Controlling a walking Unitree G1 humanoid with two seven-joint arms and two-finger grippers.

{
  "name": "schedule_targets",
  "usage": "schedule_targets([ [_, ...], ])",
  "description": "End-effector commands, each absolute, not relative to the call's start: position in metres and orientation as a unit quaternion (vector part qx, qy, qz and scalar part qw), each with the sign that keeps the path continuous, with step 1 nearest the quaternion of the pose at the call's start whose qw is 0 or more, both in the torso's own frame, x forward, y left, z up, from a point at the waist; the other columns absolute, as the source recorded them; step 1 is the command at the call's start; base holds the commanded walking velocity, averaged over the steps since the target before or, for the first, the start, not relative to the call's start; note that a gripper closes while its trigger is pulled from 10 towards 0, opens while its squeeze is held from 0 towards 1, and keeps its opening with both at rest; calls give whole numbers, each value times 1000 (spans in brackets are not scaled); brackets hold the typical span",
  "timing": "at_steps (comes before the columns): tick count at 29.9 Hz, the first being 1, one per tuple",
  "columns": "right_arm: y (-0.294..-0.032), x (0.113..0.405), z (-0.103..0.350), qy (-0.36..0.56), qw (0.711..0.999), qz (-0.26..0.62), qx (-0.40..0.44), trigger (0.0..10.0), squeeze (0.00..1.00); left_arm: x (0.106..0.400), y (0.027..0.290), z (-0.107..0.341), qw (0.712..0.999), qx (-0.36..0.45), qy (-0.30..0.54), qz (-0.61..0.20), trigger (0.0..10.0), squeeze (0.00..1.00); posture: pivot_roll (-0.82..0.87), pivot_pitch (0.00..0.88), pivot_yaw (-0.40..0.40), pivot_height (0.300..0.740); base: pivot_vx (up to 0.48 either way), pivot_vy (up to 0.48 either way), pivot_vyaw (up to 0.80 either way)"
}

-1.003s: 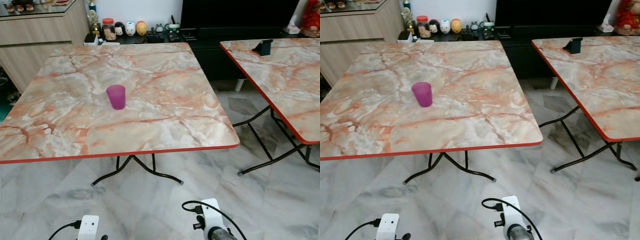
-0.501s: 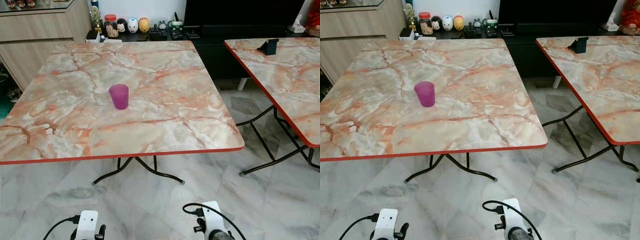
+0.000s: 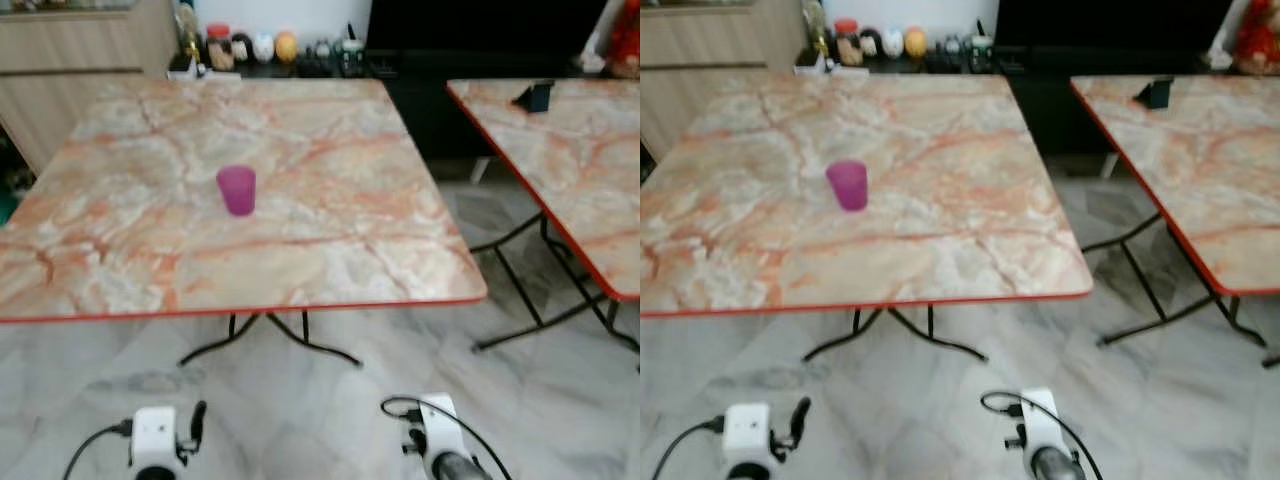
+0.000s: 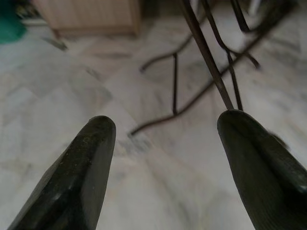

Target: Setting the table

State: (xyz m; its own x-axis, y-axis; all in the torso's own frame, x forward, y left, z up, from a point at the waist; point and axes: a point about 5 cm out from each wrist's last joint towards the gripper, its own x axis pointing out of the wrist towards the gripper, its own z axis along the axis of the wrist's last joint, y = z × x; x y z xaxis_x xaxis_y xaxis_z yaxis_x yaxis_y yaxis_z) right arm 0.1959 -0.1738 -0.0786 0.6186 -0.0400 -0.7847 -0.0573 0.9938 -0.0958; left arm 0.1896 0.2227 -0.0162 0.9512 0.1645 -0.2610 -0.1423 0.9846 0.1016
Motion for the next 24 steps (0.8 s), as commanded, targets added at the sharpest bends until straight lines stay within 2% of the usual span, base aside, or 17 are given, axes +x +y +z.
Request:
schedule_targets([
  [1,-175,198,-78,438,898,-1,-51,10000,0,193,221,-17,987,38,136,80,10000,0,98,0,-58,740,0,0,0],
  [5,-176,206,-74,431,901,-6,-48,10000,0,198,221,-12,986,32,134,94,10000,0,105,0,-52,740,0,0,0],
  [11,-179,214,-69,422,906,-14,-44,10000,0,206,220,0,988,28,80,129,10000,0,97,0,-42,740,0,0,0],
  [12,-179,214,-68,421,906,-15,-44,10000,0,211,228,22,989,52,19,134,10000,0,105,0,-46,740,0,0,0],
  [15,-180,214,-69,422,905,-20,-44,10000,0,227,240,77,982,104,-91,130,10000,0,129,0,-60,740,0,0,0],
  [20,-184,205,-73,431,901,-23,-45,10000,0,250,216,110,988,90,-97,82,10000,0,117,0,-85,740,0,0,0],
  [24,-188,201,-75,437,898,-29,-43,10000,0,259,196,116,990,72,-113,51,10000,0,119,0,-115,740,0,0,0],
])
